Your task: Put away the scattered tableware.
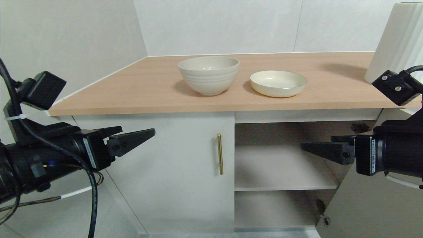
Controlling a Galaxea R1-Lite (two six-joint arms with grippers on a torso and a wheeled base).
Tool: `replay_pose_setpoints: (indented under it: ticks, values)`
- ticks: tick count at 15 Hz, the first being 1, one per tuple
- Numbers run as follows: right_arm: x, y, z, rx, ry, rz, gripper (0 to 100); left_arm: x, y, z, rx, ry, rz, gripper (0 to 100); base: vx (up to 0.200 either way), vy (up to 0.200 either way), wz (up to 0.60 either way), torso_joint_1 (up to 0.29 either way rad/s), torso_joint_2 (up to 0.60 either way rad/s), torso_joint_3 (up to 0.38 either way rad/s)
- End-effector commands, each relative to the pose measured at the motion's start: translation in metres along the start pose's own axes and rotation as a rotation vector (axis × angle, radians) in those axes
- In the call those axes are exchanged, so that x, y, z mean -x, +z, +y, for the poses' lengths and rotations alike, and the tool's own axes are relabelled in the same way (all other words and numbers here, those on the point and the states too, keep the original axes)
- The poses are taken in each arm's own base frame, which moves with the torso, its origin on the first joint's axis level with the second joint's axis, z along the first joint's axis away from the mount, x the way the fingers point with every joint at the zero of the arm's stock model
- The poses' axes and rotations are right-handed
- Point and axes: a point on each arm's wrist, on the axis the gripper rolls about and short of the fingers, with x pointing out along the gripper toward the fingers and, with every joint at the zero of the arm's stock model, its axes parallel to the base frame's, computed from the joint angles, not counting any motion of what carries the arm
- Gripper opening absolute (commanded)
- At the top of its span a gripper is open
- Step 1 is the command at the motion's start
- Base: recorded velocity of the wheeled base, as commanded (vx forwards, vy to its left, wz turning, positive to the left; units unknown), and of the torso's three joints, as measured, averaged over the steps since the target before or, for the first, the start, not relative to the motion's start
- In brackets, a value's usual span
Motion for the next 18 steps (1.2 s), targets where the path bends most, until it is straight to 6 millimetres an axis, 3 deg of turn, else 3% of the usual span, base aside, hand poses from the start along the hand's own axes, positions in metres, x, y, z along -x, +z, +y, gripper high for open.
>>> replay_pose_setpoints:
  ticks: [1, 9, 18]
  values:
    - [0.005, -0.001, 0.0, 0.014, 0.004, -0.01, 100, 0.0, 0.0, 0.0, 0.0, -0.002, 0.0, 100, 0.0, 0.0, 0.0, 0.0, 0.0, 0.0]
    - [0.002, -0.004, -0.001, 0.038, 0.001, 0.004, 100, -0.002, -0.001, 0.0, 0.001, -0.007, 0.009, 100, 0.0, 0.0, 0.0, 0.005, -0.02, -0.02]
    - [0.0, -0.006, -0.002, 0.04, -0.003, 0.012, 100, -0.017, -0.007, 0.003, 0.017, -0.013, 0.06, 100, 0.0, 0.0, 0.0, 0.125, -0.41, -0.293]
